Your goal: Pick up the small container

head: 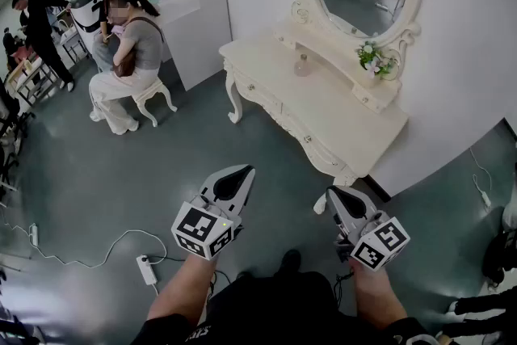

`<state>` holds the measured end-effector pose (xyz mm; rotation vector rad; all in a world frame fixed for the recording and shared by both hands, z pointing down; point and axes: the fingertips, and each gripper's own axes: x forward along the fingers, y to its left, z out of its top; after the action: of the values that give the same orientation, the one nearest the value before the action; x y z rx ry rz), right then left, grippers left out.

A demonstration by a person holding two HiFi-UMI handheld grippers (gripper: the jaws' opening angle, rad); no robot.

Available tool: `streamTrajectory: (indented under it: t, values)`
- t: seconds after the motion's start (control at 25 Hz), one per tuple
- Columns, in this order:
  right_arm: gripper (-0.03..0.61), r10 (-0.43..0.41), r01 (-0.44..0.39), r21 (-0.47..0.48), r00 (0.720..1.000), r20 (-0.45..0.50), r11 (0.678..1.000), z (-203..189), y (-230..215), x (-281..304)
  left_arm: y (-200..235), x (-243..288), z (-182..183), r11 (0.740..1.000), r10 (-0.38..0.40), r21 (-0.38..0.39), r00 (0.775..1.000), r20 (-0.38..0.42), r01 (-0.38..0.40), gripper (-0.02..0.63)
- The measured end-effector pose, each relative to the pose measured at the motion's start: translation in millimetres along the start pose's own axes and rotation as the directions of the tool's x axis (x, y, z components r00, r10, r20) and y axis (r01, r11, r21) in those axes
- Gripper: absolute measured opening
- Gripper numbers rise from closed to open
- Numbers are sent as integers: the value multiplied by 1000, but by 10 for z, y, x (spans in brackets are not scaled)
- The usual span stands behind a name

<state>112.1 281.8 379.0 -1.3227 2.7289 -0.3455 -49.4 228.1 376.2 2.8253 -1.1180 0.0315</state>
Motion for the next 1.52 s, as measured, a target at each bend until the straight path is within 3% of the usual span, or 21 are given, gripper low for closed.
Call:
streamTrajectory:
  t: [0.32, 0.6, 0.84, 1.52]
  values:
    - [8, -19, 19, -4, 1000, 14, 1000, -182, 1108, 141, 268, -982, -168, 987, 4, 161, 994, -105, 13, 5]
    - [8, -39, 41, -41, 998, 44, 998, -116, 1381, 39, 397, -1324, -61, 995, 82, 52, 996, -31, -81, 5]
    - [8, -32, 36, -75, 998, 52, 997, -58, 1458, 80, 439, -1411, -15, 994, 89, 59, 995, -40, -87, 5]
    - [11, -5, 6, -33, 1000, 16, 999, -220, 1629, 480, 766, -1600, -240, 996, 92, 19, 993, -76, -91, 5]
